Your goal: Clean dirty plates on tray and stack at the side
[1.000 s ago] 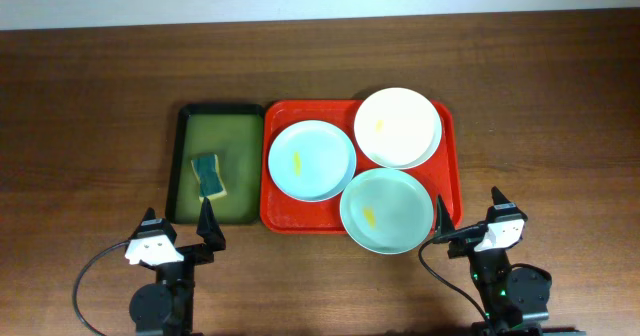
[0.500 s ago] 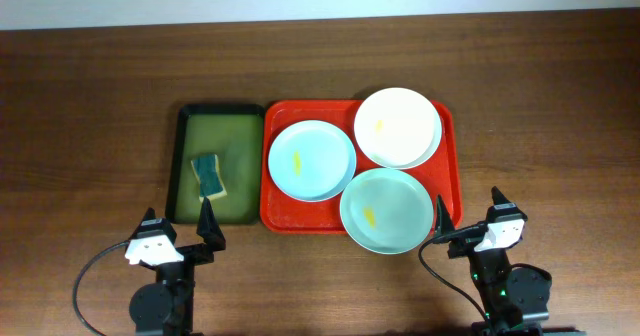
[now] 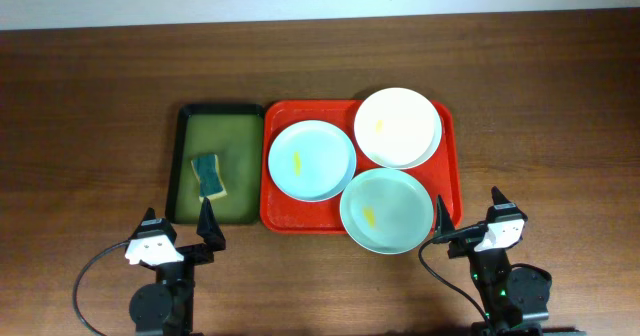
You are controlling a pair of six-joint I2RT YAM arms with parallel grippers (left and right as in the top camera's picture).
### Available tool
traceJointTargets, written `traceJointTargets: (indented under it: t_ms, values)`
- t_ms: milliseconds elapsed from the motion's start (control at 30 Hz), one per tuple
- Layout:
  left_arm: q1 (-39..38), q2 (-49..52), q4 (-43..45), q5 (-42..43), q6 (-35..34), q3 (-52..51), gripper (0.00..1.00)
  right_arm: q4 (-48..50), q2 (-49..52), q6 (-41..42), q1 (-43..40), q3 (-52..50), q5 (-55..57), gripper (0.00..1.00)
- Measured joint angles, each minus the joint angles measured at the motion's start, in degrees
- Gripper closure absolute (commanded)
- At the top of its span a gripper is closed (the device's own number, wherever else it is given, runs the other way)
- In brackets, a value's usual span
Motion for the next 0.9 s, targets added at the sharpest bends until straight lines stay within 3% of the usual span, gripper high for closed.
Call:
traceJointTargets:
  t_ms: [900]
  values:
    - [0.0,0.0,0.07,-0.02,-0.02,0.0,0.01,0.0,0.0,0.02,0.0,0.0,0.0,0.02]
